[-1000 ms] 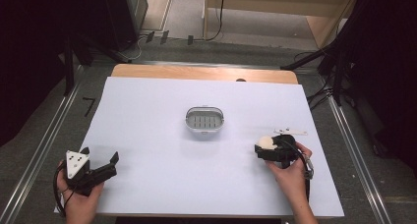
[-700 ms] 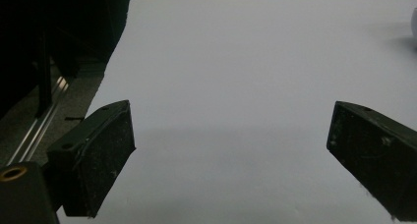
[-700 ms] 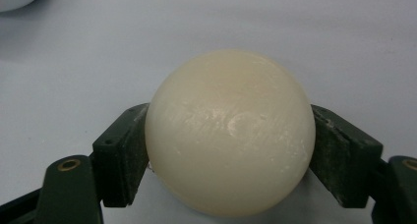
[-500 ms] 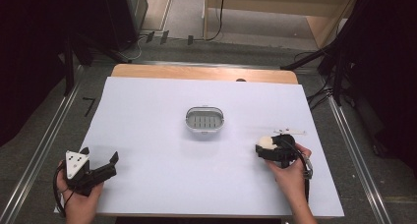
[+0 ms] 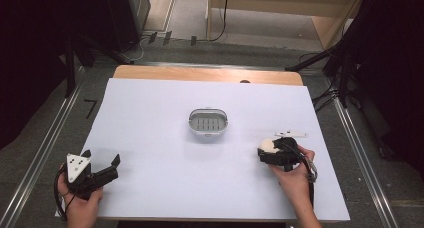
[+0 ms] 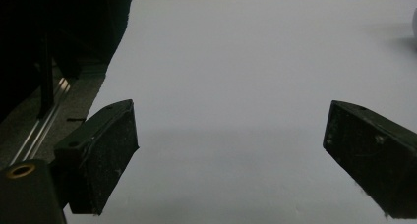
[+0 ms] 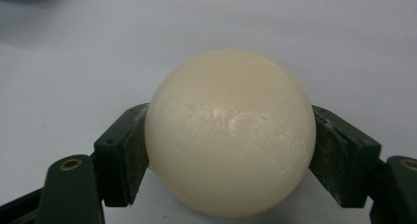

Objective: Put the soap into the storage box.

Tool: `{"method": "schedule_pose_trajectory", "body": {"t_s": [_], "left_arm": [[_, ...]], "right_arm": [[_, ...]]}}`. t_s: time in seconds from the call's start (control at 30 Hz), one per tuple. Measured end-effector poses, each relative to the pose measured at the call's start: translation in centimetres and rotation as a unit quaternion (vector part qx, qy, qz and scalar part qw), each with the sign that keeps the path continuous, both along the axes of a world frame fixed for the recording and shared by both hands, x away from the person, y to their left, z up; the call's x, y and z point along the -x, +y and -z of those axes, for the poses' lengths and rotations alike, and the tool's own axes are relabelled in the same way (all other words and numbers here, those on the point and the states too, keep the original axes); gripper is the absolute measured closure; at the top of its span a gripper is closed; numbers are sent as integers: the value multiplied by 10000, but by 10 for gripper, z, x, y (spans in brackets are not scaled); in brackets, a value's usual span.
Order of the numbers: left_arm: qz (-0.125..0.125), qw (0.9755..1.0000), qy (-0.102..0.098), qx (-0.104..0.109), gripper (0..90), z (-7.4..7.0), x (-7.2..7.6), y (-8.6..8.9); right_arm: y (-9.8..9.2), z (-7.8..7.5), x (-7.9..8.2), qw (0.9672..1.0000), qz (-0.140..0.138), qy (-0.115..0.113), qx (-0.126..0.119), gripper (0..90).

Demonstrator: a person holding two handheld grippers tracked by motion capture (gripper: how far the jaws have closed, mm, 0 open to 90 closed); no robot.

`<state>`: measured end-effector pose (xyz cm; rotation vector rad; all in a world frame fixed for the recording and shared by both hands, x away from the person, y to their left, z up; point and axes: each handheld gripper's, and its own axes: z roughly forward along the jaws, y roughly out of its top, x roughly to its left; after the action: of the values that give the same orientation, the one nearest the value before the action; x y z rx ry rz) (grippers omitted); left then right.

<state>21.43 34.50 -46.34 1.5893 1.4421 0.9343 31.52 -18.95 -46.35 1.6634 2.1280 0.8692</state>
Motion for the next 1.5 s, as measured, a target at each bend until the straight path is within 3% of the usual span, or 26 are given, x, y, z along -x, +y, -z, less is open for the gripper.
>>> {"method": "schedule_pose_trajectory", "body": {"t_s": [0.63, 1.5], "left_arm": [[26, 10000, 9, -27, 69, 0, 0, 0], [27, 10000, 37, -87, 68, 0, -1, -2]], "right_arm": [[18, -18, -4, 9995, -286, -110, -111, 246], [37, -31, -13, 9984, -532, -112, -174, 245]]}}
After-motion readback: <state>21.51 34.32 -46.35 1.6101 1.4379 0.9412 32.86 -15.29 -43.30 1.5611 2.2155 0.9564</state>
